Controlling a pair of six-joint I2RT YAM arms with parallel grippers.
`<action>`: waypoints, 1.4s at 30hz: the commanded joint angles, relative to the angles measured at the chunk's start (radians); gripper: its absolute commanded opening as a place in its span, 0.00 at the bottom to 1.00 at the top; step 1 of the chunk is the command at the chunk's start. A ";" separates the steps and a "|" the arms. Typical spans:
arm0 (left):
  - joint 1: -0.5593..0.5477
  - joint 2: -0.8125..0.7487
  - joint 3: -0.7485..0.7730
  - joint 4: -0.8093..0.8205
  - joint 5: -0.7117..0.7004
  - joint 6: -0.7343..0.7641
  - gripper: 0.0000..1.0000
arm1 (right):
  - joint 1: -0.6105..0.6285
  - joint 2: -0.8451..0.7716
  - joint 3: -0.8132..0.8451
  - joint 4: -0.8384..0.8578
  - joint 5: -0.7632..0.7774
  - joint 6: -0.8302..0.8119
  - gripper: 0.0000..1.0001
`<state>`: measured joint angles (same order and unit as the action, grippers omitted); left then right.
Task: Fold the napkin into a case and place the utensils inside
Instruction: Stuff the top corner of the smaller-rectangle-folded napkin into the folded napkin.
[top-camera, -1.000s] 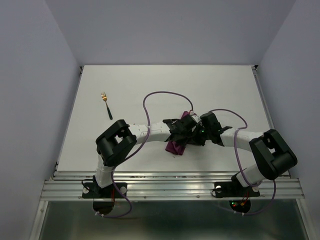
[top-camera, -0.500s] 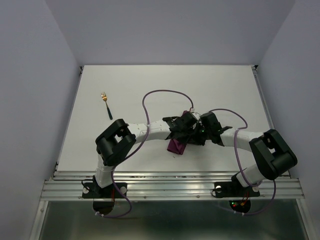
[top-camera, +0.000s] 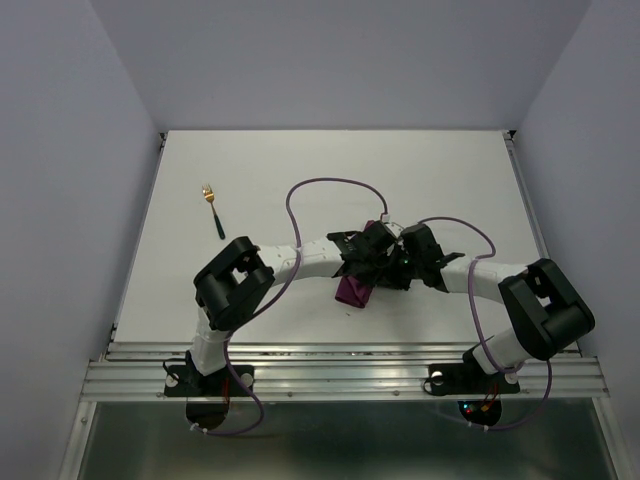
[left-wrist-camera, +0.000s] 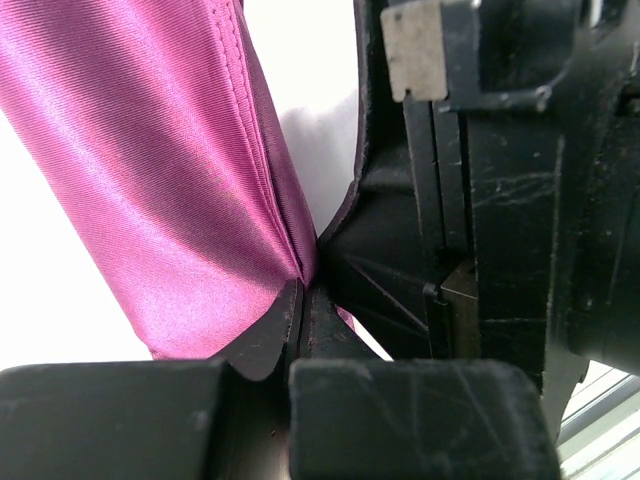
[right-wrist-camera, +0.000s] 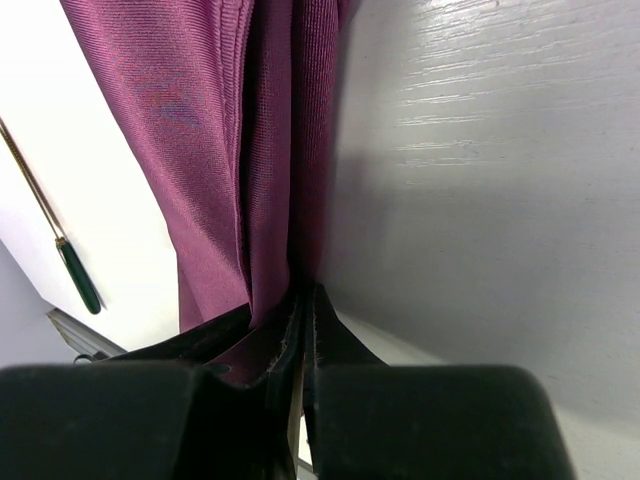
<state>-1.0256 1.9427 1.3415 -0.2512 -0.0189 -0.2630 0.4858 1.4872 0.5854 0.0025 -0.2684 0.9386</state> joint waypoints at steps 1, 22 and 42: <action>-0.001 -0.010 0.042 0.006 0.005 0.007 0.01 | 0.008 -0.031 0.001 0.031 0.006 0.005 0.05; 0.004 -0.056 0.044 0.015 0.060 -0.012 0.34 | 0.008 -0.242 0.063 -0.237 0.348 -0.014 0.37; 0.028 0.009 0.100 0.029 0.059 -0.035 0.00 | -0.021 -0.262 0.042 -0.305 0.355 -0.024 0.35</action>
<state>-1.0058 1.9472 1.3846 -0.2497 0.0357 -0.2905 0.4706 1.1896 0.6086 -0.3370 0.1562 0.9569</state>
